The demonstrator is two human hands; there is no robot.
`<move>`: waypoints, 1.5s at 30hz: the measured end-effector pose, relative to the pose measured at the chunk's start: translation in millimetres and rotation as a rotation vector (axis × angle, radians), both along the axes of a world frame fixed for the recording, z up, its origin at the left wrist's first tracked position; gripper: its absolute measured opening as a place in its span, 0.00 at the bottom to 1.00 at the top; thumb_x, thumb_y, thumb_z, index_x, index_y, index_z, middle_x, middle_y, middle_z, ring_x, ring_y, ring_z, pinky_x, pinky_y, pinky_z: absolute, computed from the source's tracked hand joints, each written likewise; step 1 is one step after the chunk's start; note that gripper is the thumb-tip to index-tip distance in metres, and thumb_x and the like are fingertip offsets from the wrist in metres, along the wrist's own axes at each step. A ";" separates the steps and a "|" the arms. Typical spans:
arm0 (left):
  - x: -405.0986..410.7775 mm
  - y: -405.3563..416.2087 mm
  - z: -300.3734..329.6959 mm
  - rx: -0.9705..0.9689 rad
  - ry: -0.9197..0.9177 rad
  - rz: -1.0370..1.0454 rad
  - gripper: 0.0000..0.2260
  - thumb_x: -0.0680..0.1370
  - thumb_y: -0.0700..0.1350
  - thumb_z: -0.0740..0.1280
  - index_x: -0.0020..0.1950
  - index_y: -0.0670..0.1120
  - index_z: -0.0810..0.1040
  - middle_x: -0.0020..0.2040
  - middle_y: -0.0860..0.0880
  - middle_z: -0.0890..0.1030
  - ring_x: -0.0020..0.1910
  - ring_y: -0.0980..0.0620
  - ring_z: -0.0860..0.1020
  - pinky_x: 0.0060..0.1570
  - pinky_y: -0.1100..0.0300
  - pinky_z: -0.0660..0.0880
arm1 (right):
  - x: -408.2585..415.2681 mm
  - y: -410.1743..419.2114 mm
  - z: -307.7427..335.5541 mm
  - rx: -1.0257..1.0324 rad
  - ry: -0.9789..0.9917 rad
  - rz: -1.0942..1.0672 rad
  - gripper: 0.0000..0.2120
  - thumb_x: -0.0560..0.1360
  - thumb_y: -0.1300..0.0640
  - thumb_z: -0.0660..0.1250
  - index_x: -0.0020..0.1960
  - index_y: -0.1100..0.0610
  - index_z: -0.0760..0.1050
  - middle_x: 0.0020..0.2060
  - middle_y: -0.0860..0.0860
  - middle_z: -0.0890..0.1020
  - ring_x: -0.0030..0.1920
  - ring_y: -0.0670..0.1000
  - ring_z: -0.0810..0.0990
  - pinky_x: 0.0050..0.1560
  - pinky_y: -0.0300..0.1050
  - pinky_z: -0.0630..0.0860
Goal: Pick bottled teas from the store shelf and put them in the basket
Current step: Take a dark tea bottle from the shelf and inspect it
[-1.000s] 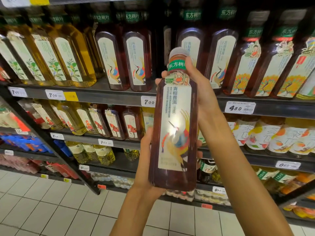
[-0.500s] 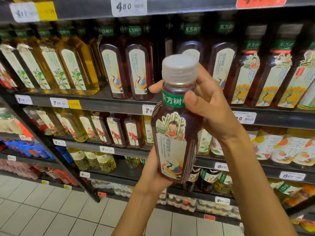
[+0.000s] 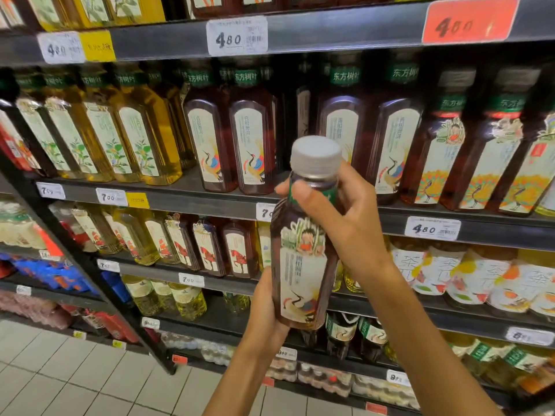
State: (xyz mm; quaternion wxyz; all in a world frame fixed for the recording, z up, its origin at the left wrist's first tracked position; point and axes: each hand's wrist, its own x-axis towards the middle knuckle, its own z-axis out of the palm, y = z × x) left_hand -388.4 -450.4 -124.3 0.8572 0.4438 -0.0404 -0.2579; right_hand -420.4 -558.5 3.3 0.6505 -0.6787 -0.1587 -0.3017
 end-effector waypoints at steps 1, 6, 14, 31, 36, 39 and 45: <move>2.8 2.3 0.5 0.075 -0.047 0.023 0.19 0.78 0.55 0.55 0.50 0.52 0.85 0.50 0.46 0.85 0.48 0.49 0.84 0.40 0.57 0.81 | 7.9 -1.6 0.0 0.040 0.031 -0.030 0.11 0.72 0.49 0.69 0.53 0.49 0.77 0.49 0.56 0.83 0.50 0.56 0.82 0.53 0.57 0.79; 24.7 6.8 23.1 0.356 -0.392 0.097 0.15 0.81 0.55 0.55 0.52 0.53 0.81 0.53 0.47 0.84 0.47 0.55 0.83 0.42 0.63 0.78 | 49.0 -10.3 11.1 0.236 0.176 -0.132 0.12 0.72 0.47 0.70 0.51 0.53 0.79 0.48 0.55 0.85 0.52 0.59 0.82 0.59 0.64 0.75; 62.5 -5.0 55.8 0.548 -0.750 0.136 0.25 0.71 0.44 0.75 0.62 0.55 0.67 0.52 0.63 0.76 0.47 0.74 0.76 0.40 0.79 0.72 | 95.7 -13.5 53.5 0.007 0.188 -0.224 0.12 0.75 0.43 0.66 0.51 0.50 0.77 0.49 0.56 0.83 0.52 0.56 0.82 0.58 0.61 0.75; 122.8 -47.7 66.2 0.495 -0.737 0.319 0.35 0.69 0.48 0.77 0.71 0.51 0.62 0.60 0.55 0.74 0.55 0.66 0.76 0.46 0.77 0.72 | 156.2 -27.3 74.7 -0.189 0.112 -0.548 0.21 0.79 0.45 0.61 0.34 0.54 0.59 0.32 0.47 0.64 0.34 0.45 0.65 0.35 0.42 0.64; 128.6 -55.6 67.6 0.696 -0.782 0.353 0.41 0.68 0.53 0.77 0.74 0.47 0.58 0.68 0.48 0.69 0.66 0.52 0.69 0.65 0.52 0.71 | 159.8 -30.0 69.9 -0.256 0.061 -0.585 0.21 0.79 0.47 0.62 0.33 0.52 0.59 0.31 0.46 0.65 0.32 0.44 0.63 0.32 0.34 0.63; 125.1 -64.4 68.7 0.890 -0.853 0.463 0.43 0.67 0.57 0.76 0.74 0.43 0.58 0.69 0.45 0.65 0.69 0.48 0.62 0.69 0.47 0.65 | 158.6 -32.9 67.3 -0.396 0.076 -0.650 0.19 0.79 0.45 0.60 0.35 0.54 0.61 0.33 0.46 0.67 0.40 0.48 0.67 0.37 0.38 0.60; 122.6 -70.7 67.0 0.975 -0.900 0.630 0.46 0.65 0.57 0.77 0.75 0.45 0.56 0.69 0.44 0.61 0.68 0.49 0.59 0.63 0.55 0.67 | 149.9 -42.8 61.5 -0.742 -0.011 -0.961 0.23 0.79 0.40 0.57 0.50 0.61 0.73 0.43 0.55 0.78 0.48 0.56 0.74 0.51 0.46 0.61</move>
